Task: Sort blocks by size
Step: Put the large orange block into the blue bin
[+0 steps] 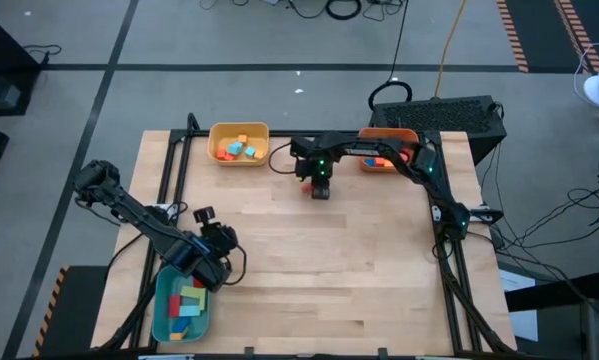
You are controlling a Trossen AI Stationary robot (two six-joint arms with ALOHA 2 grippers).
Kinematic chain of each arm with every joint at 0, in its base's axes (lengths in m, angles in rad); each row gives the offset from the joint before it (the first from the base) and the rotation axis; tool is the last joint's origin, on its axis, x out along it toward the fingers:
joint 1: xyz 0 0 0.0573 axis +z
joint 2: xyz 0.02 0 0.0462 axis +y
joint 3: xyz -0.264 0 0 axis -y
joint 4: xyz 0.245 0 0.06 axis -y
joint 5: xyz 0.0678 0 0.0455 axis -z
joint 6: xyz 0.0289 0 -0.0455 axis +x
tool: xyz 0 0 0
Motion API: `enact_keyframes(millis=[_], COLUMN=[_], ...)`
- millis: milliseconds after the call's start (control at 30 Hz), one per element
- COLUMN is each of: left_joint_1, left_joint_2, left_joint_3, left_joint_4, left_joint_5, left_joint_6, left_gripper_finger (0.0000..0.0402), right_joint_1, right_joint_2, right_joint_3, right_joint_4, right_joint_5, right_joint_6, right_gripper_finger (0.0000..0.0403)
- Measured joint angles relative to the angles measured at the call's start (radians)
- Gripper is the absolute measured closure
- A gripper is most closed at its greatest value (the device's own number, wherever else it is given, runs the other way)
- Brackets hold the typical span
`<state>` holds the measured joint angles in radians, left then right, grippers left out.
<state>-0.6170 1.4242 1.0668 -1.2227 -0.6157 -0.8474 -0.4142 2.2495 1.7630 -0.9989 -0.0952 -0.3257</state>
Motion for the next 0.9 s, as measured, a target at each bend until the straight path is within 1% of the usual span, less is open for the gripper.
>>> enact_keyframes(millis=[100,133,267,333,400,500,567,700,833,900], left_joint_1=[0.02,0.029,0.074,0.092,0.11,0.14,0.158,0.204,0.244,0.258], left_joint_2=[0.0,0.0,0.0,0.0,0.0,0.0,0.0,0.0,0.0,0.0], left_joint_3=[0.0,0.0,-0.009,-0.027,-0.05,-0.084,-0.103,-0.13,-0.134,-0.134], left_joint_4=[0.005,0.012,0.079,0.131,0.192,0.306,0.4,0.564,0.75,0.845], left_joint_5=[-0.063,-0.086,-0.19,-0.218,-0.266,-0.348,-0.373,-0.354,-0.27,-0.229], left_joint_6=[0.0,0.0,0.018,0.05,0.06,0.045,0.045,0.088,0.23,0.318], left_gripper_finger=[0.0288,0.0288,0.0287,0.0282,0.0274,0.0259,0.0247,0.0213,0.0172,0.0154], right_joint_1=[0.009,0.011,0.025,0.04,0.062,0.096,0.125,0.19,0.258,0.291], right_joint_2=[-0.002,-0.008,-0.06,-0.104,-0.155,-0.242,-0.295,-0.394,-0.455,-0.459], right_joint_3=[0.0,0.0,0.0,0.0,-0.003,-0.059,-0.121,-0.264,-0.354,-0.374], right_joint_4=[0.0,-0.005,-0.023,-0.027,-0.017,0.056,0.115,0.268,0.386,0.418], right_joint_5=[-0.008,-0.012,-0.037,-0.057,-0.061,-0.041,-0.008,0.061,0.156,0.176], right_joint_6=[-0.008,-0.007,0.004,0.004,0.011,0.04,0.064,0.108,0.133,0.135], right_gripper_finger=[0.0368,0.0371,0.0371,0.0371,0.0371,0.0371,0.0371,0.0371,0.0371,0.0371])
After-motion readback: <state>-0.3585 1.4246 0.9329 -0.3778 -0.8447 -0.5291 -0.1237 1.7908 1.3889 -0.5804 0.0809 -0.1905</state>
